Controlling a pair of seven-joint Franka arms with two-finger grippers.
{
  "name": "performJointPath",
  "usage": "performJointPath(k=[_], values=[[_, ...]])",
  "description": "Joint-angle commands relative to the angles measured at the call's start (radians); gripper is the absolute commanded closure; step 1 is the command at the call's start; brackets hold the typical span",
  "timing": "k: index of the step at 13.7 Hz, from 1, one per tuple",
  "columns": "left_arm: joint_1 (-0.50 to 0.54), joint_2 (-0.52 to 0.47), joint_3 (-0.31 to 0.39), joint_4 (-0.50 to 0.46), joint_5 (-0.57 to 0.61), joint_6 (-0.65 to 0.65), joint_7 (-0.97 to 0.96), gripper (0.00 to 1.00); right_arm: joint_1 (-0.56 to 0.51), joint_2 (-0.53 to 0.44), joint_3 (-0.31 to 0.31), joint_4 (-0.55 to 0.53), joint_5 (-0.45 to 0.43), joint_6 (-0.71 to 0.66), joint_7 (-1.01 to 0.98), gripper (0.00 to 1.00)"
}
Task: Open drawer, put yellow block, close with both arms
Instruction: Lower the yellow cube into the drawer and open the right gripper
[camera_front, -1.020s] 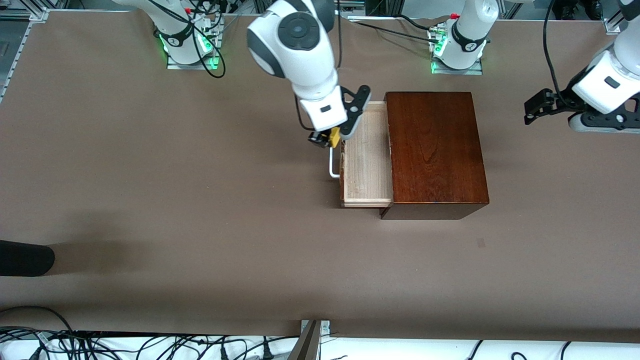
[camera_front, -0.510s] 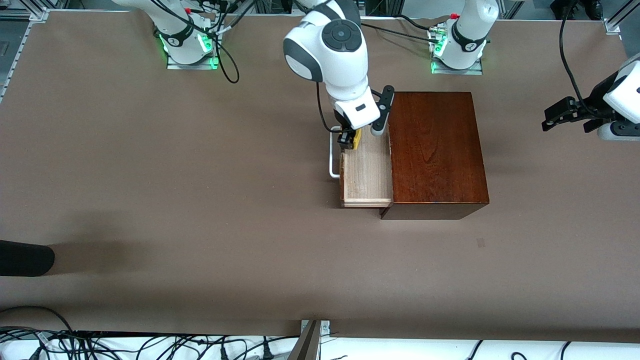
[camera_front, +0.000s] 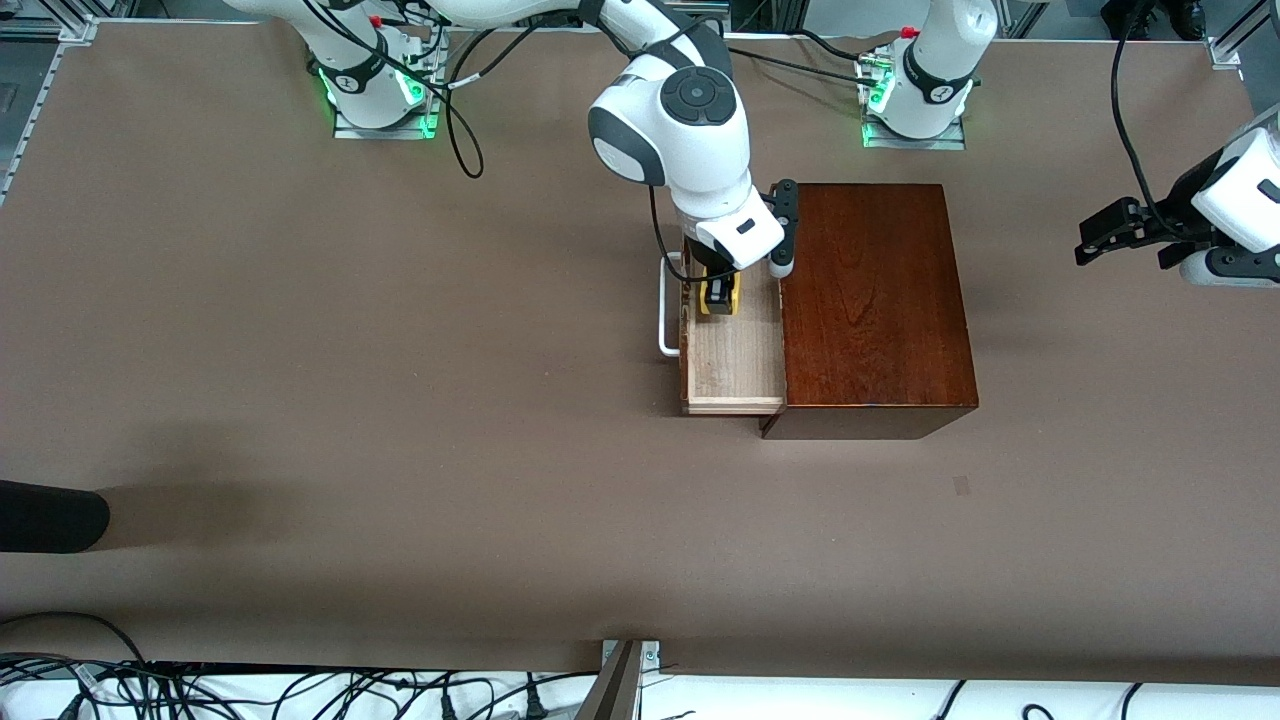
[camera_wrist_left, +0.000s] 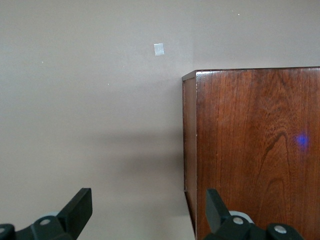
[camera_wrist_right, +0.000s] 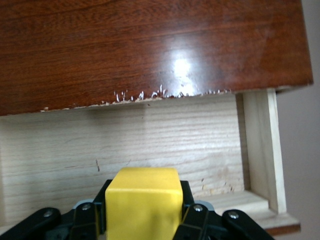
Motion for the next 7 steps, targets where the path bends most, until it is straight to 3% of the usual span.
performJointPath(k=[1, 7], values=[[0.001, 0.003, -0.001, 0.006, -0.025, 0.006, 0.019, 0.00, 0.008, 0.048, -0.007, 0.042, -0.013, 0.046, -0.076, 0.83], [0.003, 0.007, -0.001, 0.006, -0.023, 0.006, 0.019, 0.00, 0.019, 0.079, -0.007, 0.033, -0.032, 0.052, -0.076, 0.82]])
